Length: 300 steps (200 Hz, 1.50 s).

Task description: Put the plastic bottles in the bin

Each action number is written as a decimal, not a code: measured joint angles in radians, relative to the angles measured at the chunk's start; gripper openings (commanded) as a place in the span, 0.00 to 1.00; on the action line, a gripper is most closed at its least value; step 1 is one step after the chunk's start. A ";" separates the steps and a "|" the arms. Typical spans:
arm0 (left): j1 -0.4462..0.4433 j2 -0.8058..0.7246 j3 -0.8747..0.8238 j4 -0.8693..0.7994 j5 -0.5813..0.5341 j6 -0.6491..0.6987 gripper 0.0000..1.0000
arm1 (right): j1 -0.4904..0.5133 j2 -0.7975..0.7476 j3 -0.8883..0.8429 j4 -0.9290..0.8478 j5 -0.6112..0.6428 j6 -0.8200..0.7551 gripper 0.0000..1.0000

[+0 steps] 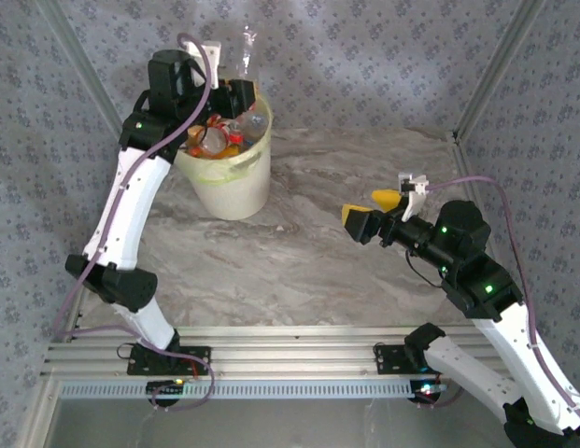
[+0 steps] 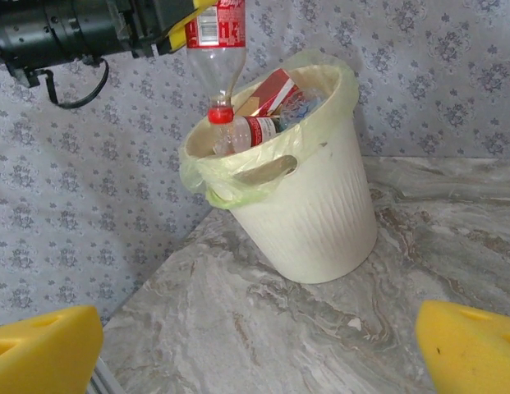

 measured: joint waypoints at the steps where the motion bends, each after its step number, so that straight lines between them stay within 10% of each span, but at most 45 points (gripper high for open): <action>1: 0.001 0.002 0.002 0.000 0.000 0.000 0.54 | 0.000 0.000 0.000 0.000 0.000 0.000 1.00; 130: 0.119 0.400 0.496 -0.137 0.056 0.025 0.51 | -0.002 -0.016 0.002 -0.050 0.000 0.000 1.00; 300: 0.119 0.190 0.492 -0.557 0.064 -0.163 0.55 | -0.011 0.008 0.001 -0.047 -0.019 0.012 1.00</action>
